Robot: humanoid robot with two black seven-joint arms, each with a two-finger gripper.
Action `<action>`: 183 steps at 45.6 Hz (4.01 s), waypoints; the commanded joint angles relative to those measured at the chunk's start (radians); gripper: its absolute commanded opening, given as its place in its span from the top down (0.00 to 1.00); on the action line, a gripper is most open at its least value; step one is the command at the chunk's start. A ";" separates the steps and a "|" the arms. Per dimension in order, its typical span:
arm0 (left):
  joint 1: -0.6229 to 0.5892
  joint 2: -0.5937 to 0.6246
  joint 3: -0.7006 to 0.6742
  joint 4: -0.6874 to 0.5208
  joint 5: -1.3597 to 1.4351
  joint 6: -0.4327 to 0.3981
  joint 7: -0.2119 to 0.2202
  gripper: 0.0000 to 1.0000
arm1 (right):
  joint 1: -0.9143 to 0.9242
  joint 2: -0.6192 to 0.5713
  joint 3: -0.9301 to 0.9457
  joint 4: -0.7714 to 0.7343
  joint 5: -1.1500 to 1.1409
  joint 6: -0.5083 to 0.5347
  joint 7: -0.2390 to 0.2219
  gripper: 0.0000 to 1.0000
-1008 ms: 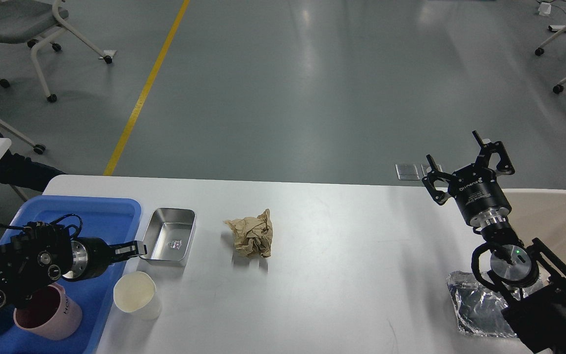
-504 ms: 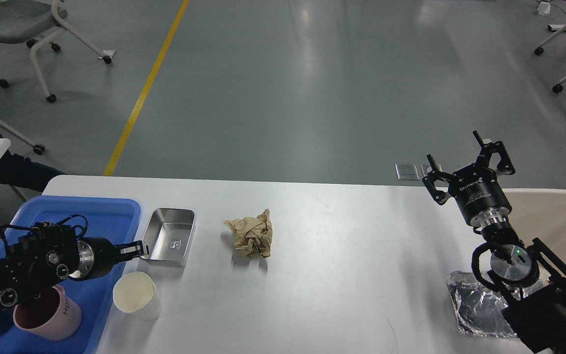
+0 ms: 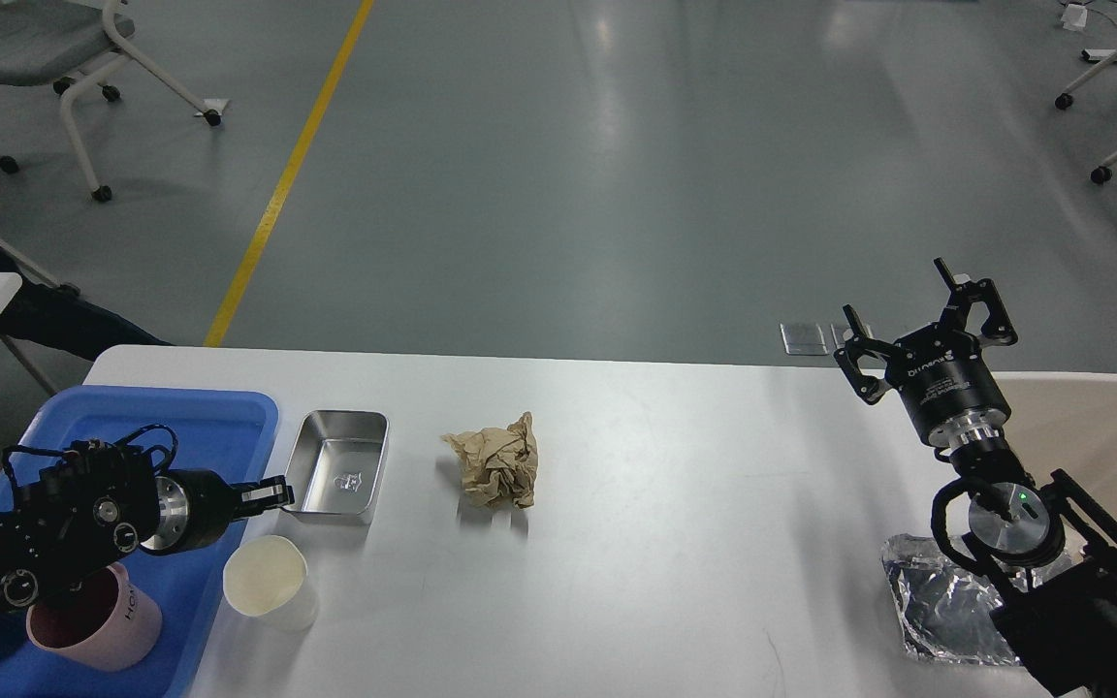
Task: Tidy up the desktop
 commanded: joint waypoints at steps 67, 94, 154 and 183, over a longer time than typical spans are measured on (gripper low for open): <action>-0.272 0.858 -0.007 -0.650 0.006 -0.112 -0.037 1.00 | 0.006 0.002 -0.006 0.001 -0.001 -0.005 0.000 0.00; -0.157 0.670 -0.007 -0.321 -0.011 -0.104 -0.039 0.99 | 0.003 0.002 -0.006 0.001 -0.001 -0.002 0.000 0.00; -0.011 0.268 -0.008 0.100 -0.008 -0.112 -0.050 0.38 | 0.005 -0.002 -0.006 -0.013 -0.001 0.000 -0.002 0.00; -0.063 0.282 -0.373 0.097 -0.299 -0.095 -0.048 0.04 | 0.011 -0.002 -0.006 -0.013 -0.001 0.000 -0.002 0.00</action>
